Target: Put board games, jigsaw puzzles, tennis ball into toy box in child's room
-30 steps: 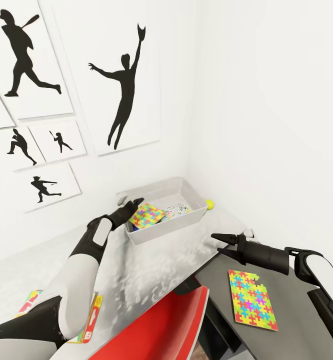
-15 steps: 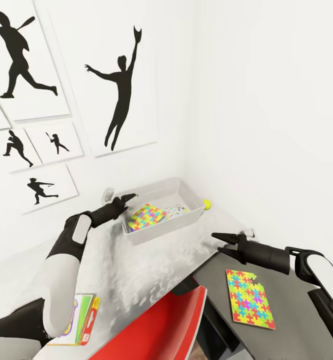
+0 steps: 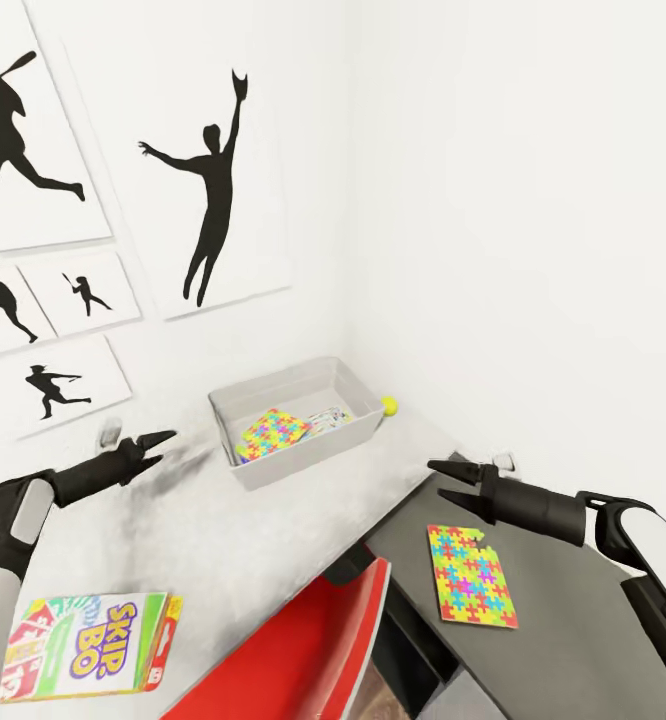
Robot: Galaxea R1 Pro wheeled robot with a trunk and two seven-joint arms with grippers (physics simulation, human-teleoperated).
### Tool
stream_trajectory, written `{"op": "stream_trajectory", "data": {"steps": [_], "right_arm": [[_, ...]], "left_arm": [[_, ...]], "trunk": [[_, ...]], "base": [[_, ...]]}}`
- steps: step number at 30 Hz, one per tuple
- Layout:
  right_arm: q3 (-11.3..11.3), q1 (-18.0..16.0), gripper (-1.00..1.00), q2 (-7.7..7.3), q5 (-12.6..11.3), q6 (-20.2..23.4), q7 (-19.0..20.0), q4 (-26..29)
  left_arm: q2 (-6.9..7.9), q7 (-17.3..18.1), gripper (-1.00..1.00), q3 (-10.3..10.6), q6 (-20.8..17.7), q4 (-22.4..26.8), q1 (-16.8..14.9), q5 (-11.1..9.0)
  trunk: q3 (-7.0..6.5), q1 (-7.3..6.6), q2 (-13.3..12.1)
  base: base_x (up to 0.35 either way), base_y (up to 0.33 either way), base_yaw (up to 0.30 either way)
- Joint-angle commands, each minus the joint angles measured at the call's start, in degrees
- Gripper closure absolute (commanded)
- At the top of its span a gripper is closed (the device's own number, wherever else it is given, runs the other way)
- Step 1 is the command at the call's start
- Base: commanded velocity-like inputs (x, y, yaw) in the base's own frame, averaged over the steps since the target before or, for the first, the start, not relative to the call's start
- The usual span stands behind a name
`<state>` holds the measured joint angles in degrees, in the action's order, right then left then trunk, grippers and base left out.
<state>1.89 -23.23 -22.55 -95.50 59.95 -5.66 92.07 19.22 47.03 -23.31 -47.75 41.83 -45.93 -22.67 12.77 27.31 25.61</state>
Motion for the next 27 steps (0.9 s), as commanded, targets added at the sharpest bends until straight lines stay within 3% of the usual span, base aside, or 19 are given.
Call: {"op": "stream_trajectory", "data": {"steps": [1,5,9,13,21,27], "right_arm": [[0.05,-0.06,-1.0,-0.04,-0.61,0.05,-0.59,0.03],[0.34,0.19,-1.0,-0.04,-0.7,0.05,-0.55,0.04],[0.34,3.12,-1.0,-0.04,-0.69,0.05,0.66,0.04],[0.37,4.01,-1.0,-0.04,-0.66,0.05,2.77,0.04],[0.32,4.28,-1.0,-0.15,-0.64,0.05,4.41,0.04],[0.13,6.05,-1.0,-0.61,-0.65,0.05,4.83,0.04]], "left_arm": [[0.79,1.9,-1.0,-0.12,-0.31,0.0,1.3,-0.01],[4.52,9.5,-1.0,-0.2,-0.3,0.0,5.81,0.06],[9.2,18.79,-1.0,-0.13,-0.26,-0.14,7.86,0.18],[11.68,23.71,-1.0,-0.14,-0.24,-0.37,9.27,0.16],[12.13,26.19,-1.0,0.37,-0.16,0.14,10.12,-0.08],[11.64,26.75,-1.0,2.57,0.05,0.25,10.16,-0.04]], "trunk": [[0.01,0.0,0.1],[-0.35,0.0,0.1],[-0.72,0.0,0.1],[-1.09,0.0,0.1],[-1.81,0.0,0.1],[-2.3,0.0,0.1]], "base": [[-0.295,0.0,-0.058],[-0.17,0.0,-0.025],[-0.045,0.0,0.036],[-0.1,0.0,0.073],[-0.019,0.0,0.085],[-0.012,0.0,0.059]]}}
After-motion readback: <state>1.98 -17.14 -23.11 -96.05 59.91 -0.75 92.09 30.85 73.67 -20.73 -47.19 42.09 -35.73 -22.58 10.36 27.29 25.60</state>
